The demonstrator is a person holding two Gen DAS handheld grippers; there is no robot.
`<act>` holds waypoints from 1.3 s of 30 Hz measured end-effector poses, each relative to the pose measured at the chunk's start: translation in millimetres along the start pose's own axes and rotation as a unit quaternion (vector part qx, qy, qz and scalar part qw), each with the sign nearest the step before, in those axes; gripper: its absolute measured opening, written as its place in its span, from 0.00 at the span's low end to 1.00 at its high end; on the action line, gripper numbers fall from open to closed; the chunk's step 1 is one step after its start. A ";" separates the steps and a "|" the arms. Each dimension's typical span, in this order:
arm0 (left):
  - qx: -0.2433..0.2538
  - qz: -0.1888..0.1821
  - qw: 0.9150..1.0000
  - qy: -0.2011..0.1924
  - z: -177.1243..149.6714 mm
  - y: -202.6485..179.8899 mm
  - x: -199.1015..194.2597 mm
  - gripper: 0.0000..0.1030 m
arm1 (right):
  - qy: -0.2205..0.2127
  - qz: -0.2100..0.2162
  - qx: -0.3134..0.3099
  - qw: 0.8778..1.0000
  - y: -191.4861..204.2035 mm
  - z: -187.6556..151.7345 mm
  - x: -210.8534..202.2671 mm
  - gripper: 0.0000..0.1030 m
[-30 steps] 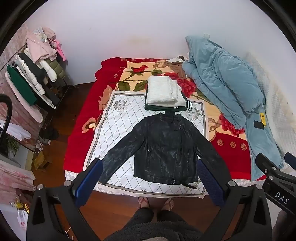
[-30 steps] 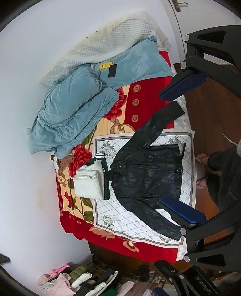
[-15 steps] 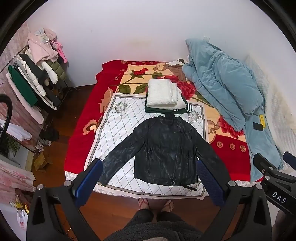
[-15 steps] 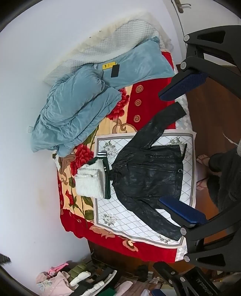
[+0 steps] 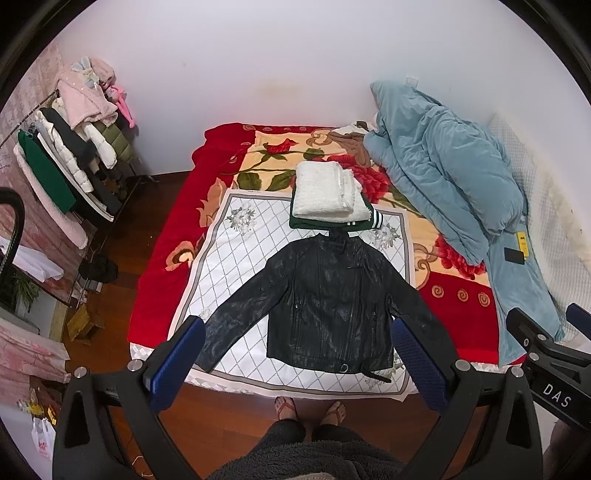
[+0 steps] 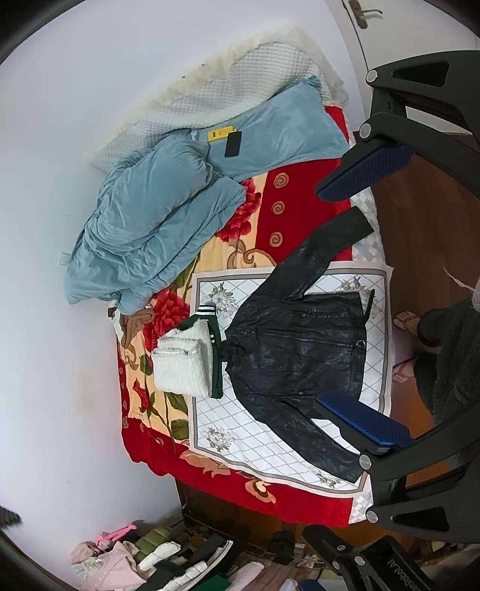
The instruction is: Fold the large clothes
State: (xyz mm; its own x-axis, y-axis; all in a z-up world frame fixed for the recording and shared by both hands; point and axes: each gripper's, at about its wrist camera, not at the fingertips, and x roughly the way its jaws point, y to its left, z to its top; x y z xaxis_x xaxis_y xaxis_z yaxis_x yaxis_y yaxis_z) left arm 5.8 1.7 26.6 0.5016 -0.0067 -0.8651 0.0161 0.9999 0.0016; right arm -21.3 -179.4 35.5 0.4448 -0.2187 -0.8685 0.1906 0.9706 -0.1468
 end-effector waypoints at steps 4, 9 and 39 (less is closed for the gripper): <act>-0.001 0.000 1.000 0.001 0.2 -1.1 0.2 1.00 | -0.001 -0.001 -0.001 1.000 0.4 0.6 -1.1 1.00; 0.001 0.001 1.000 0.000 -1.6 0.0 -0.8 1.00 | -0.001 -0.001 -0.002 1.000 0.4 -1.5 -0.8 1.00; -0.002 0.003 1.000 -0.005 -10.6 6.4 1.2 1.00 | -0.002 -0.001 -0.004 1.000 2.2 1.7 -6.0 1.00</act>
State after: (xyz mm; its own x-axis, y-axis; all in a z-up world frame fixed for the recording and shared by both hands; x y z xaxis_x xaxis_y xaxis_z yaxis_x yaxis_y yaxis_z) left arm -2.6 8.3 20.3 0.5106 -0.0016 -0.8598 0.0093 1.0000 0.0036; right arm -22.0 -176.1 41.2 0.4474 -0.2209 -0.8666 0.1847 0.9709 -0.1522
